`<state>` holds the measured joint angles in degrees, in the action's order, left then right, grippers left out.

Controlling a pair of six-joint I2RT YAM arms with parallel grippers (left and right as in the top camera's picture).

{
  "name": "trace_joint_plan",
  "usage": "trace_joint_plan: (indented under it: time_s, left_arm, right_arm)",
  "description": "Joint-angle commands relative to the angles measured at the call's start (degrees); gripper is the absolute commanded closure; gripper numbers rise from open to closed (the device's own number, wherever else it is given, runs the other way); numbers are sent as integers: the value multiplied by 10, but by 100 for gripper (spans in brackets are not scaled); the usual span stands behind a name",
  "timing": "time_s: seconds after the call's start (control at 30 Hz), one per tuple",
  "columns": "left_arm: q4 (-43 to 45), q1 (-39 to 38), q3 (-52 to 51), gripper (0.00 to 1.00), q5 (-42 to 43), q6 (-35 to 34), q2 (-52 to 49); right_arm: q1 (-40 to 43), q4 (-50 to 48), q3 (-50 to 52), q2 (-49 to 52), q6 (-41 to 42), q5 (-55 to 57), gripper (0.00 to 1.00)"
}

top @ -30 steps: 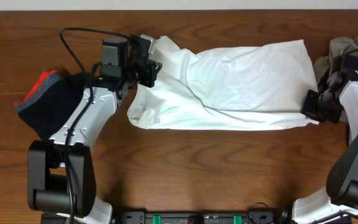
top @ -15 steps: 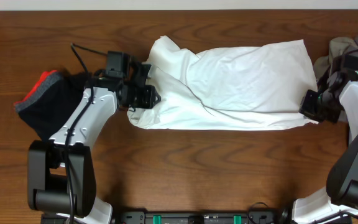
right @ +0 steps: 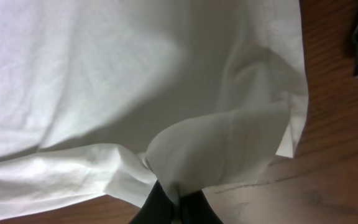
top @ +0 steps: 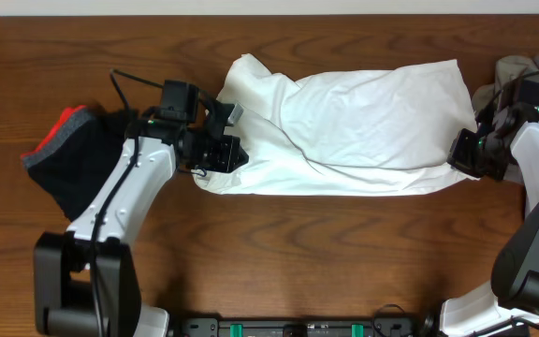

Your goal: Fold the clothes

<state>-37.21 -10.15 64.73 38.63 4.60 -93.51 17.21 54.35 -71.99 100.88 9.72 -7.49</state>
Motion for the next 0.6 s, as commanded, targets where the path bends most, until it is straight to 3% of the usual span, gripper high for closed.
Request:
trace_joint_plan:
  time_s: [0.0, 0.33, 0.57]
  left_arm:
    - [-5, -16, -4, 92, -10, 25, 9]
    - [59, -86, -64, 93, -163, 24, -26]
    - [142, -80, -104, 93, -191, 7, -54]
  right_arm:
    - [6, -4, 1, 4, 17, -9, 99]
    - [20, -21, 0, 4, 36, -42, 99]
    - [35, -38, 0, 4, 36, -42, 99]
